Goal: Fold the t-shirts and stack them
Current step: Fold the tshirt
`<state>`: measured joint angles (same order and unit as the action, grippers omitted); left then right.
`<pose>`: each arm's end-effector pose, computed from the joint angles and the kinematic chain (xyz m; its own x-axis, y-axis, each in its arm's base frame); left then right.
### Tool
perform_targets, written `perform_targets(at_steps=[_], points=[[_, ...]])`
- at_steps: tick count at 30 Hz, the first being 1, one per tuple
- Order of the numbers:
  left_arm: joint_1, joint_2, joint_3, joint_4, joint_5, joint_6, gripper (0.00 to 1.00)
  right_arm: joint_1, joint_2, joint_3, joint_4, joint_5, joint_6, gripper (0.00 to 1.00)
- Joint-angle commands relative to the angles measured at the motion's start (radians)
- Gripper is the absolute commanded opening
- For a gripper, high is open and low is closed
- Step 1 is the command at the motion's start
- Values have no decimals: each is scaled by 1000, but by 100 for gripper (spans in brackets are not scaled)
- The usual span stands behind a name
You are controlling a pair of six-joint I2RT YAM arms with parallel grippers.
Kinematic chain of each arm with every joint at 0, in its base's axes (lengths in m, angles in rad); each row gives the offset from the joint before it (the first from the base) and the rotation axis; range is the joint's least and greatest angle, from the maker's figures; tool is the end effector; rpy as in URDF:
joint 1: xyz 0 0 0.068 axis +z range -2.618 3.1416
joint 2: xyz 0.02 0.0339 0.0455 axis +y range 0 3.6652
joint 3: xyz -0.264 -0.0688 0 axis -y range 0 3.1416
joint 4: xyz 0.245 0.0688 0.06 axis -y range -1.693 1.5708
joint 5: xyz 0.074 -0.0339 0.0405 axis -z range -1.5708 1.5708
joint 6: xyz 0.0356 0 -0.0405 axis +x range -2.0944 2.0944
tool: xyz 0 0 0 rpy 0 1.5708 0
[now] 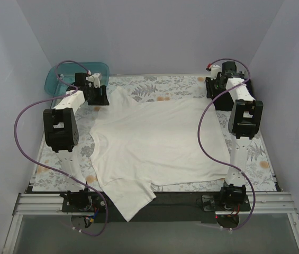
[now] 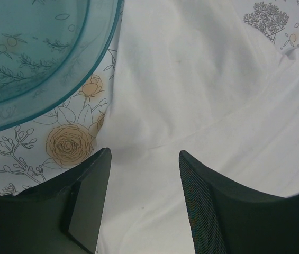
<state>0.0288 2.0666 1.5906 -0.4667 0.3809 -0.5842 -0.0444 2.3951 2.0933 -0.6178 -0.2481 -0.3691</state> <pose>0.4539 -0.0002 0.2002 -0.7804 -0.5347 -0.3242 -0.2862 0.7664 -0.5750 0.5312 -0.0148 0.1909 -0.7029 -0.3188 -0.6358 -0.3852 0.9221 -0.0365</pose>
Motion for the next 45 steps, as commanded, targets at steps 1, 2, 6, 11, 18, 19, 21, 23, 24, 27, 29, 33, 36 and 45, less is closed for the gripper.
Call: perform_targets(at_steps=[1, 2, 6, 11, 18, 19, 21, 23, 24, 27, 29, 33, 36, 45], points=[[-4, 6, 29, 3, -7, 1, 53, 6, 18, 54, 33, -11, 9, 44], [-3, 7, 29, 2, -7, 1, 53, 8, 19, 56, 32, -11, 9, 43], [-4, 10, 29, -1, -8, 3, 53, 17, 22, 56, 32, -14, 9, 41], [-4, 16, 31, -1, -11, 6, 53, 23, 21, 54, 33, -19, 7, 39], [-4, 43, 46, 2, -33, 1, 53, 25, 9, 44, 38, -11, -2, 23], [-4, 44, 48, 14, -36, 3, 53, 25, 6, 40, 38, -8, -5, 20], [-7, 50, 48, 28, -40, 6, 53, 25, 3, 34, 38, -8, -13, 9], [-10, 66, 60, 37, -51, 10, 53, 25, -1, 31, 36, -7, -16, 1], [-15, 76, 69, 42, -69, 18, 53, 25, -2, 30, 36, -8, -17, 1], [-45, 98, 83, 48, -88, 49, 53, 25, -7, 27, 36, -11, -21, 1], [-61, 108, 86, 60, -109, 61, 52, 25, -10, 25, 38, -13, -21, 1], [-79, 141, 88, 71, -158, 69, 52, 25, -14, 19, 36, -13, -24, 1], [-89, 154, 86, 86, -200, 72, 52, 25, -19, 13, 38, -17, -27, 1], [-96, 173, 95, 132, -272, 73, 52, 25, -25, 8, 36, -20, -34, 1]])
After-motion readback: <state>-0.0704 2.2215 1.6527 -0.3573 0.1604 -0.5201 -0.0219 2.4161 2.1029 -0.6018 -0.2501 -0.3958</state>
